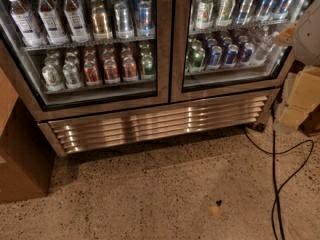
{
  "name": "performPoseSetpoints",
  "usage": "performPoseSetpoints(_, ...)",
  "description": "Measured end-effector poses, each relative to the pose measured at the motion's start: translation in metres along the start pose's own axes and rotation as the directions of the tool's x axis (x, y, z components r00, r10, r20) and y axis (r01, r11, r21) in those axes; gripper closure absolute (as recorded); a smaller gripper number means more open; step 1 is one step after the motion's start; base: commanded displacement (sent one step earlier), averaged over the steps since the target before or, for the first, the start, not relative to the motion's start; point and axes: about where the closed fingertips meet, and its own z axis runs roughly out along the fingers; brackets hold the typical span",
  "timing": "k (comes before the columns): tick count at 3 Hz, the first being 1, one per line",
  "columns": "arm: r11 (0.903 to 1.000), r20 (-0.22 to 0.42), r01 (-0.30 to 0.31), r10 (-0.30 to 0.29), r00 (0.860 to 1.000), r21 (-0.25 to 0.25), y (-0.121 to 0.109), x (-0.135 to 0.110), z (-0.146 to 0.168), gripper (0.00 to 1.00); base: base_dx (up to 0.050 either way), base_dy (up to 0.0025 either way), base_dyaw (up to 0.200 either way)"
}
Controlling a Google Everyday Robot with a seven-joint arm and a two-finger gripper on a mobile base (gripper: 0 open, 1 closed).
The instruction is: Open right fridge door
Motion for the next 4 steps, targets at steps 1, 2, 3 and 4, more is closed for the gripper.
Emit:
performPoseSetpoints(1,1.0000,0.000,0.000,0.000,1.000,0.000,0.0000,0.0000,0.0000,0.00,0.050,0.00000,0.000)
performPoseSetpoints(2,1.0000,0.000,0.000,0.000,1.000,0.000,0.0000,0.0000,0.0000,0.00,0.050,0.00001,0.000)
performPoseSetpoints(3,1.0000,0.000,0.000,0.000,1.000,0.000,0.0000,0.0000,0.0000,0.00,0.050,0.00001,0.000)
performPoseSetpoints(4,1.0000,0.000,0.000,0.000,1.000,0.000,0.0000,0.0000,0.0000,0.00,0.050,0.00000,0.000)
